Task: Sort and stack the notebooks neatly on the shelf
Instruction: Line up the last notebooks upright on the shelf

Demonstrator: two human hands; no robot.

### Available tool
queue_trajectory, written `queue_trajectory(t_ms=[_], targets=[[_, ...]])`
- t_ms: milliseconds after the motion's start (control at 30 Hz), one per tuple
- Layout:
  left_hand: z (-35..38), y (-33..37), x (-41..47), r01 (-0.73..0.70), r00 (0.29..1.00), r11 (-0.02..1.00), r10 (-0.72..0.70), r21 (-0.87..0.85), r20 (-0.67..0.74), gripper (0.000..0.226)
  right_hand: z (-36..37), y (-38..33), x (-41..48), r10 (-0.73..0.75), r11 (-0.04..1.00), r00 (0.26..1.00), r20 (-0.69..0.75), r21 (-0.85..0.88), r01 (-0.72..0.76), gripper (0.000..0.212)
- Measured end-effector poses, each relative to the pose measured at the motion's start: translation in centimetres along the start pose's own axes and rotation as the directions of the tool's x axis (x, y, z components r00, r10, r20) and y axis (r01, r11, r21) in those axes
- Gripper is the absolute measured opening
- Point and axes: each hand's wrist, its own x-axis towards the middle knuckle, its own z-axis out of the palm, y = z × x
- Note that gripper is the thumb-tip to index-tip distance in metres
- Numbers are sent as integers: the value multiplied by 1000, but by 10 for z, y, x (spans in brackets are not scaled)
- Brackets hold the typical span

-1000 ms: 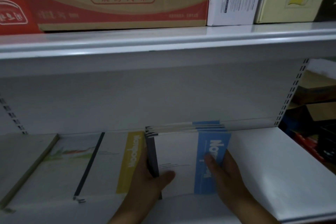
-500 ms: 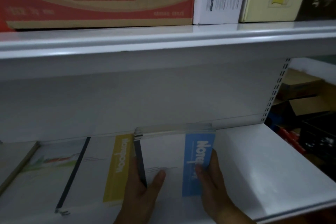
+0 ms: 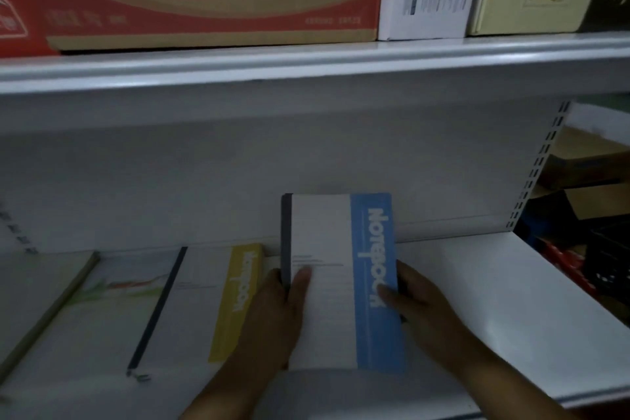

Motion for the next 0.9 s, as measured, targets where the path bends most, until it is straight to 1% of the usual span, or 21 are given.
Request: queue_trajectory(t_ms=[67, 100, 133, 167, 200, 233, 267, 300, 367, 400, 467, 500, 567, 600, 633, 700, 767, 800, 833, 900], targets=[[-10, 11, 7, 112, 987, 994, -113, 17, 114, 34, -2, -10, 10, 152, 987, 987, 42, 46, -154, 23], [-15, 13, 7, 137, 980, 990, -142, 44, 142, 35, -2, -10, 15, 222, 973, 974, 36, 52, -223, 20], [-19, 14, 5, 123, 980, 987, -137, 103, 144, 38, -3, -8, 20, 282, 958, 959, 24, 55, -283, 17], [-21, 13, 1, 65, 989, 974, -93, 217, 119, 47, -2, -6, 24, 328, 943, 944, 12, 51, -329, 15], [-22, 13, -6, -27, 995, 936, -7, 352, 96, 56, 1, -3, 28, 361, 932, 932, 5, 37, -361, 13], [-21, 10, -13, -138, 989, 880, 101, 455, 105, 63, 5, 2, 30, 395, 918, 919, -8, 25, -395, 13], [-18, 6, -20, -237, 971, 834, 186, 499, 150, 65, 8, 8, 31, 430, 903, 903, -18, 33, -429, 13], [-13, 0, -24, -302, 951, 808, 218, 506, 220, 64, 12, 11, 33, 465, 885, 885, -29, 51, -463, 13], [-8, -7, -31, -378, 910, 757, 196, 533, 366, 64, 17, 14, 36, 502, 864, 864, -39, 52, -500, 17], [-7, -11, -31, -419, 891, 702, 194, 576, 411, 68, 18, 15, 40, 503, 864, 864, -41, 22, -502, 20], [-6, -18, -27, -493, 868, 578, 275, 650, 414, 75, 20, 15, 47, 501, 863, 864, -41, -52, -503, 25], [-7, -16, -26, -475, 879, 554, 259, 684, 401, 77, 22, 14, 50, 503, 859, 864, -38, -91, -504, 27], [-8, -19, -22, -476, 876, 548, 223, 688, 428, 76, 27, 12, 56, 499, 851, 866, -18, -180, -494, 29], [-9, -19, -20, -462, 875, 546, 153, 699, 459, 77, 29, 11, 60, 489, 848, 872, -17, -225, -480, 29], [-12, -21, -17, -455, 875, 539, 123, 709, 468, 77, 32, 12, 62, 474, 842, 880, -33, -274, -464, 29], [-18, -23, -13, -444, 883, 521, 115, 729, 456, 75, 34, 13, 62, 414, 814, 908, -67, -419, -402, 23], [-23, -24, -12, -436, 883, 546, 105, 715, 458, 71, 33, 16, 58, 314, 760, 944, -96, -571, -311, 16], [-24, -25, -12, -444, 879, 544, 107, 712, 465, 69, 33, 19, 55, 270, 756, 956, -111, -591, -282, 17], [-25, -27, -11, -452, 876, 537, 116, 713, 468, 68, 33, 21, 52, 241, 775, 962, -126, -572, -269, 20], [-26, -31, -8, -464, 871, 536, 130, 706, 474, 67, 39, 22, 46, 235, 838, 963, -135, -473, -271, 29]])
